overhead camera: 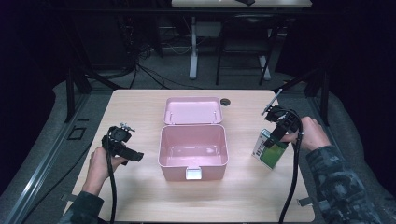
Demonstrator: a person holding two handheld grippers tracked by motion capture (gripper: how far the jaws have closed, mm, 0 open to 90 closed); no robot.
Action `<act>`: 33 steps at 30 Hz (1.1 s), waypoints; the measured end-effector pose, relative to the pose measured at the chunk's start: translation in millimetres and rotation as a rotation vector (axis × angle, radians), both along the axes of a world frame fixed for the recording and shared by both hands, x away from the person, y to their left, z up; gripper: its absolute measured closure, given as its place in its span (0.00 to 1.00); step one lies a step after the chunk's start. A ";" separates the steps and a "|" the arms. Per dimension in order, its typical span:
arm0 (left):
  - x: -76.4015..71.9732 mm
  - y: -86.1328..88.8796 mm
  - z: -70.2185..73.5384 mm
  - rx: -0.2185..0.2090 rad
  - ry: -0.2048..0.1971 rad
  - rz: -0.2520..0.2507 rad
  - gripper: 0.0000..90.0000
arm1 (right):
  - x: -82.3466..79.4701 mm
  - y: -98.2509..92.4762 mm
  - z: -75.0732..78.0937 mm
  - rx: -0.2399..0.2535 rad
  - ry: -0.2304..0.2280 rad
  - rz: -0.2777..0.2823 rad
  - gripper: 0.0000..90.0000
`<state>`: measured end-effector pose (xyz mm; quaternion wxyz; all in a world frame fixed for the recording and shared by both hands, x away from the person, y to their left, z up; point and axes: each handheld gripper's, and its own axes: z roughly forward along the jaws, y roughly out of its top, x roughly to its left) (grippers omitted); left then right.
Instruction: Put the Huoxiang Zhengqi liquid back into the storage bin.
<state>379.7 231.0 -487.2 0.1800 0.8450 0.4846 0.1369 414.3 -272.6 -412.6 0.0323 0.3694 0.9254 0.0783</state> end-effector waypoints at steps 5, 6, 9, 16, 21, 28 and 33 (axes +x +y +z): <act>0.3 -2.2 -3.3 0.007 0.009 -0.011 0.00 | 7.4 -2.6 -9.1 -0.016 0.062 0.006 0.36; 0.8 -2.4 -4.2 0.007 0.013 -0.013 0.00 | 7.7 -2.0 -9.4 -0.021 0.075 -0.002 0.40; 1.8 -2.8 -7.6 0.005 0.027 -0.017 0.00 | 9.3 -0.4 -13.9 -0.045 0.092 0.007 0.47; 1.6 -0.9 -13.9 0.010 0.048 -0.024 0.00 | 12.4 10.7 -25.6 -0.116 0.138 0.021 0.62; 2.8 -0.1 -16.4 0.009 0.056 -0.024 0.00 | 13.5 14.3 -26.1 -0.152 0.132 0.037 0.68; 2.2 -1.3 -17.2 0.012 0.060 -0.031 0.00 | 14.2 15.8 -25.5 -0.176 0.131 0.039 0.69; 2.2 -1.0 -16.9 0.013 0.060 -0.034 0.00 | 15.1 17.9 -25.7 -0.195 0.145 0.048 0.70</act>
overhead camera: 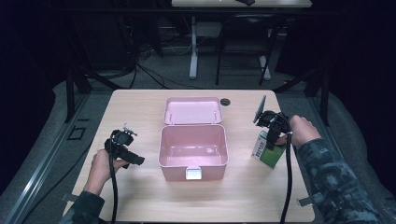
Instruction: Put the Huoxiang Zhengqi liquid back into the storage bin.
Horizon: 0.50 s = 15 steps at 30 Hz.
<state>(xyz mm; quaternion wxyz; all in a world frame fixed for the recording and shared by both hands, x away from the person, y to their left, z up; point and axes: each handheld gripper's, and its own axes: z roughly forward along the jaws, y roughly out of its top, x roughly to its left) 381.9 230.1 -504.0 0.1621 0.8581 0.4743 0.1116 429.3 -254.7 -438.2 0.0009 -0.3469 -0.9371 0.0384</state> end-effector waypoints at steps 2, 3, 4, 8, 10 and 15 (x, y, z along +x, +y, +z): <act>0.0 0.0 -0.5 0.000 0.001 0.001 0.00 | 0.5 0.8 0.0 -0.008 0.008 0.006 0.70; 0.0 -0.2 -0.9 -0.003 0.002 -0.001 0.00 | 0.7 1.1 0.0 -0.010 0.012 0.005 0.70; 0.1 -0.4 -1.1 0.000 0.003 -0.002 0.00 | 0.7 1.4 0.1 -0.016 0.015 0.008 0.70; 0.2 -1.0 -2.4 0.010 0.002 -0.001 0.00 | 0.8 1.6 0.2 -0.019 0.017 0.012 0.70; 0.5 -0.8 -2.9 0.013 0.003 0.000 0.00 | 0.9 1.2 0.9 -0.017 0.021 0.016 0.70; 0.7 -0.5 -3.9 0.010 0.001 0.003 0.00 | 0.4 -0.2 7.9 -0.013 0.011 0.009 0.70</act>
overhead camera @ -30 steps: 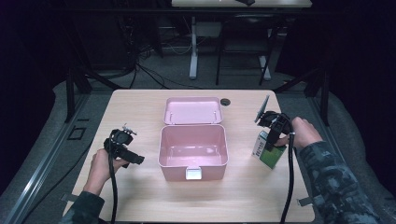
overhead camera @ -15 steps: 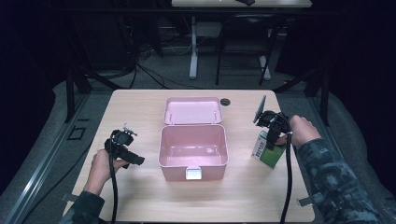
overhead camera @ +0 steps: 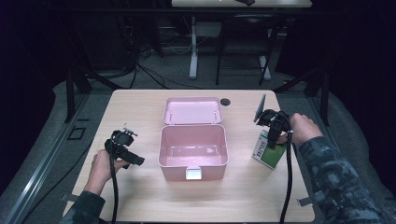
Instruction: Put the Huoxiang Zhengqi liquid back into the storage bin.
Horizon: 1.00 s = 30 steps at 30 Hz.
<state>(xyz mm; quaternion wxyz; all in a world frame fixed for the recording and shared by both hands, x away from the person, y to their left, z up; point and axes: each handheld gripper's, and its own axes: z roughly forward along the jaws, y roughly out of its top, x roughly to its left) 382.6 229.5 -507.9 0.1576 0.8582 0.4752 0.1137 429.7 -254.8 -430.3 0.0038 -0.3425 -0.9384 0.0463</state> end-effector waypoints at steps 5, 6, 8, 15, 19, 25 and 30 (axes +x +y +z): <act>-0.5 0.7 0.2 -0.004 -0.005 0.005 0.00 | -1.0 -0.1 9.0 0.020 -0.028 -0.007 0.70; -0.6 0.8 0.3 -0.003 -0.006 0.005 0.00 | -0.8 0.4 10.1 0.018 -0.027 -0.005 0.70; -1.0 0.8 0.0 -0.002 -0.008 0.007 0.00 | -0.7 1.4 11.6 0.020 -0.028 -0.002 0.70; -2.9 2.0 -0.9 -0.001 -0.012 0.010 0.00 | -1.7 4.7 20.8 0.021 -0.037 0.013 0.70; -2.0 3.5 -1.5 -0.003 -0.012 0.017 0.00 | -3.1 6.4 27.7 0.022 -0.044 0.024 0.70; -1.1 3.7 -4.4 0.015 -0.010 0.014 0.00 | -3.8 10.9 38.8 0.025 -0.054 0.046 0.70; -0.7 6.2 -3.3 0.003 -0.011 0.021 0.00 | -6.4 16.5 50.7 0.023 -0.064 0.070 0.70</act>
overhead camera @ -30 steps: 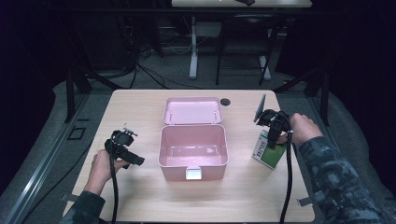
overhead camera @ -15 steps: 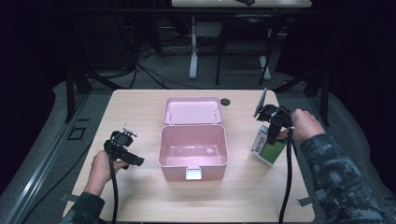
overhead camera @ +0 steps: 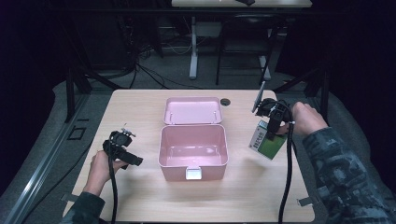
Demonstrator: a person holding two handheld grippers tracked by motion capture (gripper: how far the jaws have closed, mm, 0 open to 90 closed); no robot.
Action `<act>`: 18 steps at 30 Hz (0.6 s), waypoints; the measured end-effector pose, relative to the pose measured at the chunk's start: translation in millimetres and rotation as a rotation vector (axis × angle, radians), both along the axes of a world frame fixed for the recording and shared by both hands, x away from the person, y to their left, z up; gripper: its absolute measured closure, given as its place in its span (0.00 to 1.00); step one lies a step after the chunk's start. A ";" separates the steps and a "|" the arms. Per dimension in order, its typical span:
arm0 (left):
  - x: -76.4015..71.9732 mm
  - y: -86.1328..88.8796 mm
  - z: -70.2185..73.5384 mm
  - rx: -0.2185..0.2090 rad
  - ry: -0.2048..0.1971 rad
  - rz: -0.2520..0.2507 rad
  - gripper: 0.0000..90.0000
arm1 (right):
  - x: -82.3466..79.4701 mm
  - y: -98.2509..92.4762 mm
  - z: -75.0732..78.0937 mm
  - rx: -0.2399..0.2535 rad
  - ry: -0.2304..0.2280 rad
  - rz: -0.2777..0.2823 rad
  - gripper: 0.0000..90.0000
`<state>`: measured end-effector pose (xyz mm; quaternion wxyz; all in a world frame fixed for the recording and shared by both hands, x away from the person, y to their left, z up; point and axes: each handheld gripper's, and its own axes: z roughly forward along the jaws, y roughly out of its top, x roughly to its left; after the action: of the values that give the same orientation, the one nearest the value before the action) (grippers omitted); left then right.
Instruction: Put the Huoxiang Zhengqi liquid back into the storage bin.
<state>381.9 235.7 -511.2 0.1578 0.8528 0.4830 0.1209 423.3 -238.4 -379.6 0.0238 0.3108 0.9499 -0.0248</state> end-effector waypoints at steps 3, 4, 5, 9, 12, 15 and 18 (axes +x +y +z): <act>0.1 -0.2 -1.1 0.002 0.005 -0.005 0.00 | -1.3 3.5 6.2 0.004 -0.006 0.011 0.70; 0.1 -0.3 -1.3 0.001 0.005 -0.005 0.00 | -1.9 4.8 8.1 0.003 -0.007 0.016 0.70; 0.1 -0.3 -1.4 0.000 0.006 -0.005 0.00 | -2.4 6.2 10.2 -0.003 -0.008 0.021 0.70; 0.4 0.2 -0.8 -0.006 0.006 -0.006 0.00 | -4.7 9.7 17.8 0.001 -0.015 0.036 0.70; 0.6 0.6 -0.7 -0.009 0.008 -0.003 0.00 | -6.0 10.9 24.1 0.003 -0.015 0.047 0.70; 0.9 0.3 -2.2 -0.006 0.014 -0.005 0.00 | -7.4 11.8 29.3 -0.002 -0.021 0.056 0.70; 1.1 0.3 -2.4 -0.004 0.017 -0.008 0.00 | -8.2 13.4 33.6 -0.003 -0.022 0.062 0.70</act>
<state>383.0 236.0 -513.6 0.1557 0.8554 0.4811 0.1122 415.1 -225.0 -346.0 0.0355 0.2814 0.9587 -0.0222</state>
